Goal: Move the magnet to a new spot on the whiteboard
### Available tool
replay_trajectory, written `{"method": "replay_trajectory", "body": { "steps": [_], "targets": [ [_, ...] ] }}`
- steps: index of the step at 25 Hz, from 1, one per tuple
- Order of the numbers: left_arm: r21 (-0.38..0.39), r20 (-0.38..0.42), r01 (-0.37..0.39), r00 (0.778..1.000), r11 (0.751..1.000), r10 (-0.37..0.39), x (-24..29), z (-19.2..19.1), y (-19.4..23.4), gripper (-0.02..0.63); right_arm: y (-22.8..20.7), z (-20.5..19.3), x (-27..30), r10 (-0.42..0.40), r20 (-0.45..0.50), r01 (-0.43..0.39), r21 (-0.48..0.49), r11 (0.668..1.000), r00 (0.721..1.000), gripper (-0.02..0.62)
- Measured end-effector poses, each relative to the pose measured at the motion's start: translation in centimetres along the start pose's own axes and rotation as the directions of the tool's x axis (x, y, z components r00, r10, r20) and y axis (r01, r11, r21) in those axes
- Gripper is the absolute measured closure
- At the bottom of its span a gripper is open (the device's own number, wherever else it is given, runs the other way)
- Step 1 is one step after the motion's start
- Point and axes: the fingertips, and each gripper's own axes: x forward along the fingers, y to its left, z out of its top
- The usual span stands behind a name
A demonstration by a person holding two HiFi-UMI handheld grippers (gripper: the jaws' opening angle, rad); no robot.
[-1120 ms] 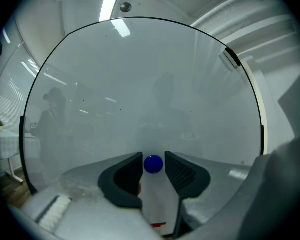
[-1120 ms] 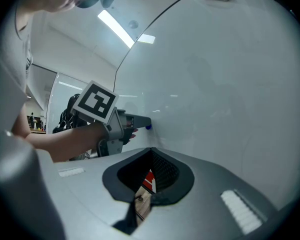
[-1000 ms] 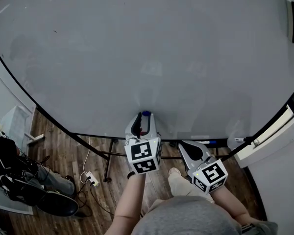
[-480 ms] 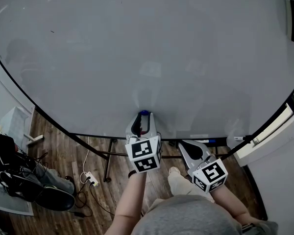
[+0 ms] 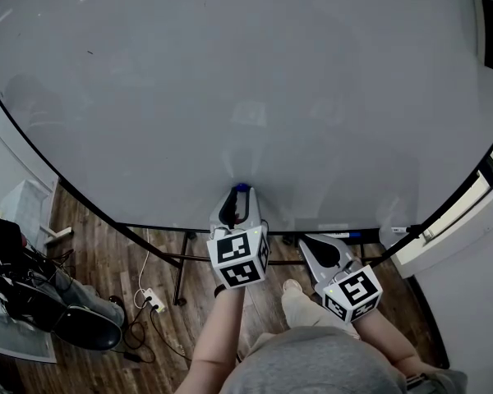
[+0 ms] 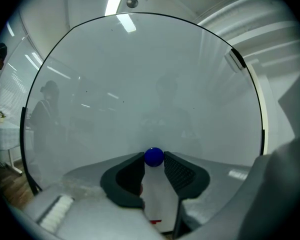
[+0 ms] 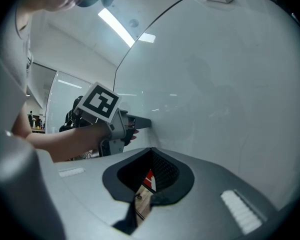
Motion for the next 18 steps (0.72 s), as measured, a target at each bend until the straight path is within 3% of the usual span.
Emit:
{"method": "replay_trajectory", "body": {
  "steps": [18],
  "targets": [
    [-0.014, 0.013, -0.028, 1.000, 1.000, 0.028, -6.6, -0.2, 1.6, 0.474, 4.8, -0.1, -1.0, 0.068, 0.003, -0.068, -0.014, 0.998, 0.998, 0.597]
  ]
}}
